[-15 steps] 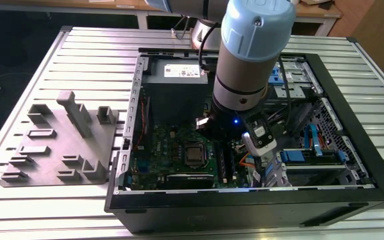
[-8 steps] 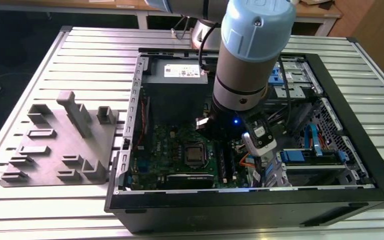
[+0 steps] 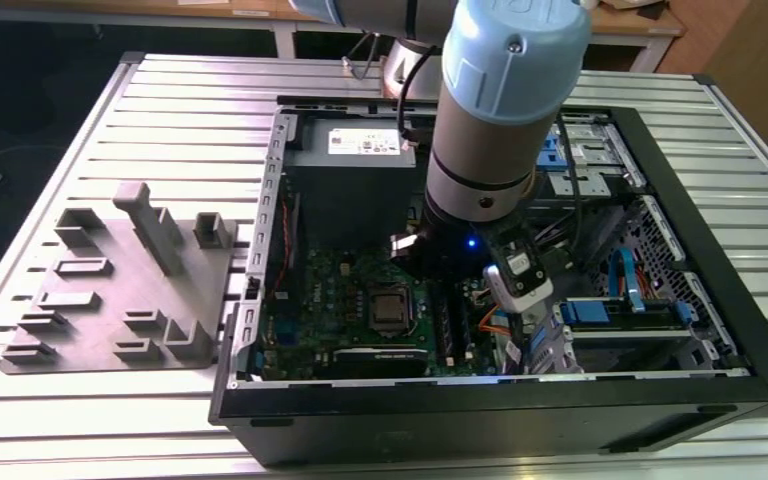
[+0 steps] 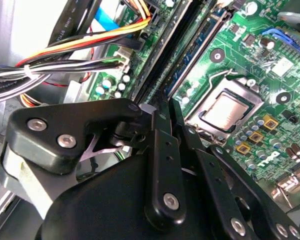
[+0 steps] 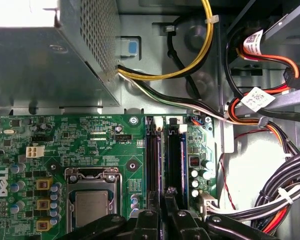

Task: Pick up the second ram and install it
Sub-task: 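Insert the second ram into the second slot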

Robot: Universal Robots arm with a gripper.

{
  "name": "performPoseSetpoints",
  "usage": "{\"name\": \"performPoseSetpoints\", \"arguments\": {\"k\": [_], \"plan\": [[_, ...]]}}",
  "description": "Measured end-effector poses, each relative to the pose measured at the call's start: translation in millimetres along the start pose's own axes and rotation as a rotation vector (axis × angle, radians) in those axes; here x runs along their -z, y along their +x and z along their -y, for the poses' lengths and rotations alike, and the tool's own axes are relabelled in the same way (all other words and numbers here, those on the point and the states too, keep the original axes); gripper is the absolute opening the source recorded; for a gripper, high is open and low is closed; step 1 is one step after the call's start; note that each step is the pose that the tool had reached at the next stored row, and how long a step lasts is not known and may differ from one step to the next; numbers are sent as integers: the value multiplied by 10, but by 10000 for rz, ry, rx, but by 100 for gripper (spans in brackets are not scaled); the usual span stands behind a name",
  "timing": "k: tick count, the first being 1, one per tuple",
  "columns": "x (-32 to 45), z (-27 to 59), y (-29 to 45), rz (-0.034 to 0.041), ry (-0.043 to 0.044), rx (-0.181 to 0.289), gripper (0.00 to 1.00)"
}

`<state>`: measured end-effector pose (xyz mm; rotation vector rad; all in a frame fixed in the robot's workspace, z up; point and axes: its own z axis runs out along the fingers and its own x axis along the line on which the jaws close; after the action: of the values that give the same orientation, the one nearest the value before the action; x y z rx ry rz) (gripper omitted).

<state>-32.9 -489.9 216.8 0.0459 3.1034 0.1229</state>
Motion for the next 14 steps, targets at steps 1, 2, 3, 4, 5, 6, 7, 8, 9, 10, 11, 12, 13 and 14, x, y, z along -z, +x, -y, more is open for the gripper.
{"name": "performPoseSetpoints", "arguments": {"k": [1,2,3,4,5,6,7,8,9,10,11,12,13,14], "plan": [[0,0,0,0,0,0,16],[0,0,0,0,0,0,16],[2,0,0,0,0,0,16],[13,-1,0,0,0,0,16],[27,-2,-1,1,-2,0,16],[47,-4,-2,0,0,-1,16],[68,-5,-2,0,0,0,16],[94,-7,-3,0,0,0,16],[120,-10,-4,1,-1,0,16],[145,-12,-5,1,-1,0,16],[169,-13,-6,0,0,0,16],[193,-15,-7,0,1,0,16],[217,-17,-7,0,0,0,16],[242,-19,-8,0,0,0,16]]}}
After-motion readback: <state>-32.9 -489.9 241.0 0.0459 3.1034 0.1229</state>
